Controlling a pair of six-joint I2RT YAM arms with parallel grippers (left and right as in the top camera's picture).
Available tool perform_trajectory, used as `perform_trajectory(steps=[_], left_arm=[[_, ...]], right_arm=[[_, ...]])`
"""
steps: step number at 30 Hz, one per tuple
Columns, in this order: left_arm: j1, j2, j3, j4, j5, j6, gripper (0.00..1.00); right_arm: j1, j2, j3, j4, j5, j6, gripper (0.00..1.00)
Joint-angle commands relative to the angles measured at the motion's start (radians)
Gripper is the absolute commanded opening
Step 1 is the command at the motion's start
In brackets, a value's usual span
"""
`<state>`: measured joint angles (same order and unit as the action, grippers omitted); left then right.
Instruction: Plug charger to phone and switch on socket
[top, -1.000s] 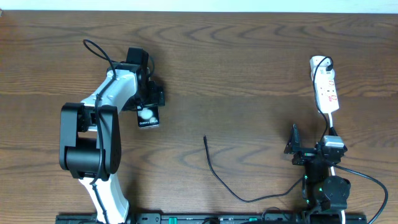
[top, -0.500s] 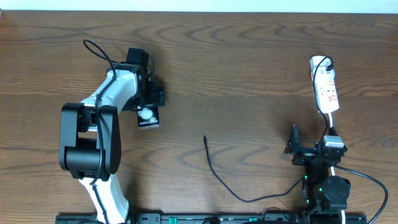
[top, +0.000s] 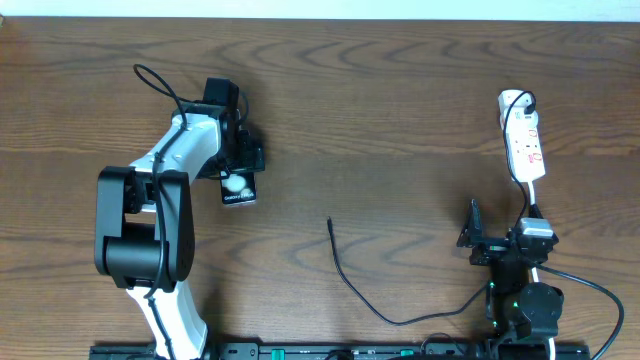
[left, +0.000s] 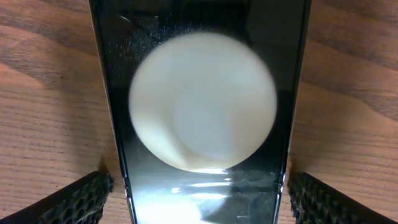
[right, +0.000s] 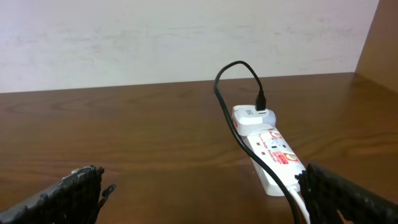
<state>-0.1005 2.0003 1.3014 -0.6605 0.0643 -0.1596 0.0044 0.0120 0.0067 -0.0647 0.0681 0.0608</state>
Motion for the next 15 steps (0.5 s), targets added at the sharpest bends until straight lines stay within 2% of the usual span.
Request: perform_trajectory(steps=[1,15], left_arm=[[0.003,0.016,-0.037,-0.007,-0.006,-0.002,0.93],[0.003,0.016,-0.046,-0.007,-0.005,-0.002,0.93]], right_arm=[[0.010,-0.005,-0.001,-0.003,0.008,0.013,0.99],[0.010,-0.005,-0.001,-0.003,0.008,0.013,0.99]])
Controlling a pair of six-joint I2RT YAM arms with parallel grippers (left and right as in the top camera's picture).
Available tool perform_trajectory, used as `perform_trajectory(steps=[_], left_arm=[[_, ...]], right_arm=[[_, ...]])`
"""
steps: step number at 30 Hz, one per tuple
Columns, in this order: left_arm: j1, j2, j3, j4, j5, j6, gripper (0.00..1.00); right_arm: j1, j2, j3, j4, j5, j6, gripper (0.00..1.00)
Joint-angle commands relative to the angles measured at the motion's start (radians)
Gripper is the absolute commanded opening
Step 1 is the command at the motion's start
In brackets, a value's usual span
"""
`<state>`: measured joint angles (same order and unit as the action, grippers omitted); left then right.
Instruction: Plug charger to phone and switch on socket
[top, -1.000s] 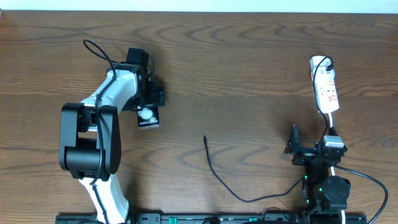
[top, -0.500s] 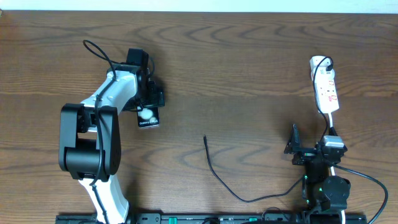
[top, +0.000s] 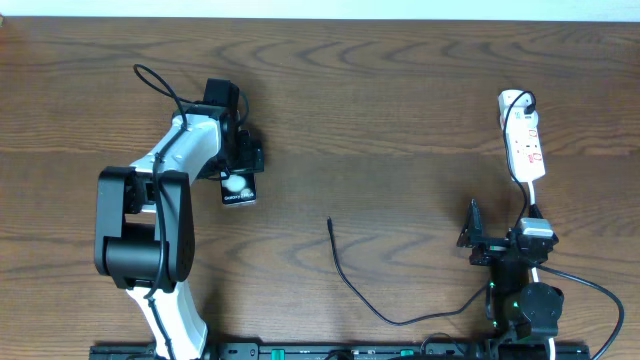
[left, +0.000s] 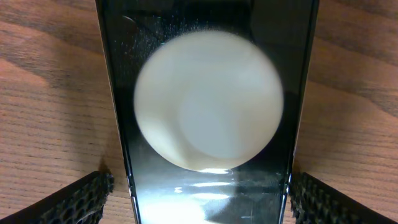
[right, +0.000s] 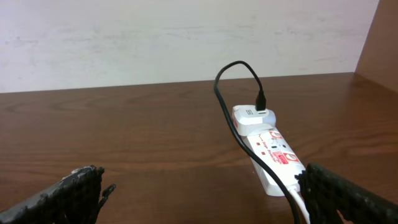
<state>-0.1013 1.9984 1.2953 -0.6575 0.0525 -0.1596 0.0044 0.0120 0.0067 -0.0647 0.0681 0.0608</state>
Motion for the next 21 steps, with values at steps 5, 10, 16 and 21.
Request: perform_trajectory(steps=[5,10,16,21], left_arm=[[0.003,0.018,-0.041,-0.010,0.006,-0.002,0.93],[0.003,0.018,-0.041,-0.010,0.006,-0.002,0.84],[0.003,0.018,-0.041,-0.010,0.006,-0.002,0.69],[0.003,0.018,-0.041,-0.010,0.006,-0.002,0.62]], right_arm=[[0.010,-0.005,-0.001,-0.003,0.008,0.013,0.99],[0.010,-0.005,-0.001,-0.003,0.008,0.013,0.99],[0.010,-0.005,-0.001,-0.003,0.008,0.013,0.99],[0.010,-0.005,-0.001,-0.003,0.008,0.013,0.99]])
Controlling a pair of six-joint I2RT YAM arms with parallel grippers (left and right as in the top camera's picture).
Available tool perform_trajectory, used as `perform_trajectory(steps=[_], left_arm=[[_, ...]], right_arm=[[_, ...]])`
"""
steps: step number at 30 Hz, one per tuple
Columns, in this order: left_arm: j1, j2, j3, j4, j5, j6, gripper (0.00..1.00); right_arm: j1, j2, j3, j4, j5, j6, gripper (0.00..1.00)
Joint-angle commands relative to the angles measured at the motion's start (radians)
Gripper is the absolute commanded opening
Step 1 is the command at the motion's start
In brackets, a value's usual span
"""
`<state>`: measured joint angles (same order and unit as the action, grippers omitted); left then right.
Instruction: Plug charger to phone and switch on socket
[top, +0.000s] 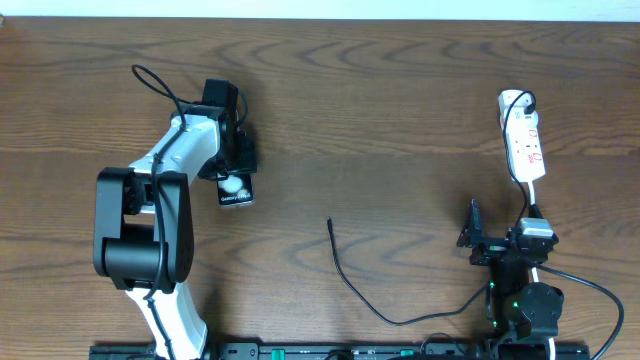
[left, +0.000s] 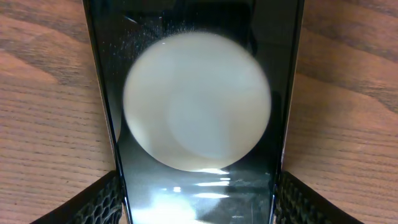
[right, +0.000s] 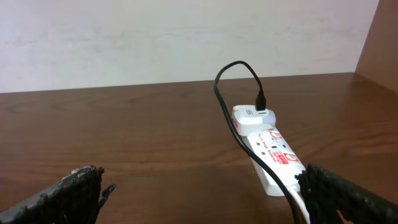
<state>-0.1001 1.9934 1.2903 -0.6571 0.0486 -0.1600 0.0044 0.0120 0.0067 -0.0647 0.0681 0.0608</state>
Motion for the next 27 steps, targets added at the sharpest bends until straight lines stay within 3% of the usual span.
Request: perform_trajectory(steps=[1,7,11,15,16,27], left_arm=[[0.002,0.023,-0.036,-0.010,0.010,-0.002,0.62],[0.002,0.023,-0.036,-0.010,0.011,-0.002,0.50],[0.002,0.023,-0.036,-0.010,0.011,-0.002,0.27],[0.002,0.023,-0.036,-0.010,0.010,-0.002,0.19],[0.002,0.023,-0.036,-0.006,0.010,-0.002,0.08],[0.002,0.016,-0.018,-0.009,0.010,-0.001,0.07]], right_arm=[[0.010,-0.005,-0.001,-0.003,0.008,0.013,0.99],[0.010,-0.005,-0.001,-0.003,0.008,0.013,0.99],[0.010,-0.005,-0.001,-0.003,0.008,0.013,0.99],[0.010,-0.005,-0.001,-0.003,0.008,0.013,0.99],[0.010,-0.005,-0.001,-0.003,0.008,0.013,0.99],[0.010,-0.005,-0.001,-0.003,0.008,0.013,0.99]])
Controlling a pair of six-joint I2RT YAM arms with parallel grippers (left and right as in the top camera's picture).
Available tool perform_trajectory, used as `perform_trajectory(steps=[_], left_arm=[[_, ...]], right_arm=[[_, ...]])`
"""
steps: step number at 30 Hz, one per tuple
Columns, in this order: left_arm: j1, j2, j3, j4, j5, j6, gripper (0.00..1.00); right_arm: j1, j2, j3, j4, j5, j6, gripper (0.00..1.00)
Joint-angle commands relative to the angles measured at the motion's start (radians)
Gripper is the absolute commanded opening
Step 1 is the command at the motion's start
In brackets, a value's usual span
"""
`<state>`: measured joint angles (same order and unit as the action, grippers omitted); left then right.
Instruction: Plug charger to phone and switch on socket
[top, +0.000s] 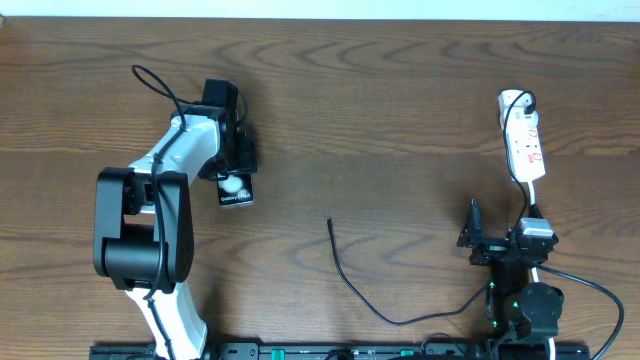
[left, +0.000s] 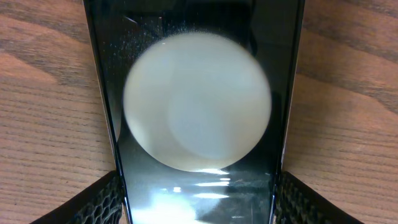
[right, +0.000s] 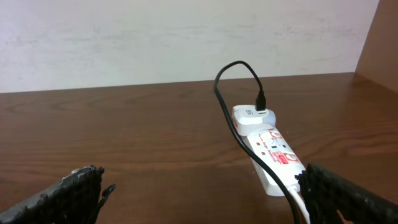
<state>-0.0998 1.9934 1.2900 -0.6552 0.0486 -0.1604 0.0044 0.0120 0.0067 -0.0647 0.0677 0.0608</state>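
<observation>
A black phone (top: 236, 187) with a round white disc on its glass lies on the table's left half. It fills the left wrist view (left: 196, 112). My left gripper (top: 237, 176) is shut on the phone, with its mesh fingers (left: 99, 199) pressed against both long edges. The black charger cable (top: 370, 305) trails over the table, and its free plug end (top: 330, 222) lies near the middle. A white power strip (top: 523, 147) with the white adapter (right: 253, 118) plugged in lies at the right. My right gripper (right: 202, 193) is open and holds nothing.
The right arm's base (top: 520, 300) sits at the front right, with cables running past it. A pale wall (right: 186, 37) closes the far side of the wooden table (top: 400, 120).
At first my left gripper's fingers stood a little apart from the phone's long edges. At the last earlier moment they were shut against both edges, and the phone had shifted slightly left. It is held the same way now. The right arm has not moved.
</observation>
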Motion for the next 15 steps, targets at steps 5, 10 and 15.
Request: perform_trajectory(steps=[5,10,15], left_arm=[[0.002,-0.017,0.033,-0.051,0.010,-0.001,0.07],[0.002,-0.064,0.066,-0.075,0.010,-0.001,0.07],[0.002,-0.109,0.085,-0.100,0.011,-0.001,0.07]], right_arm=[[0.010,-0.005,-0.001,-0.003,0.008,0.013,0.99],[0.010,-0.005,-0.001,-0.003,0.008,0.013,0.99],[0.010,-0.005,-0.001,-0.003,0.008,0.013,0.99]])
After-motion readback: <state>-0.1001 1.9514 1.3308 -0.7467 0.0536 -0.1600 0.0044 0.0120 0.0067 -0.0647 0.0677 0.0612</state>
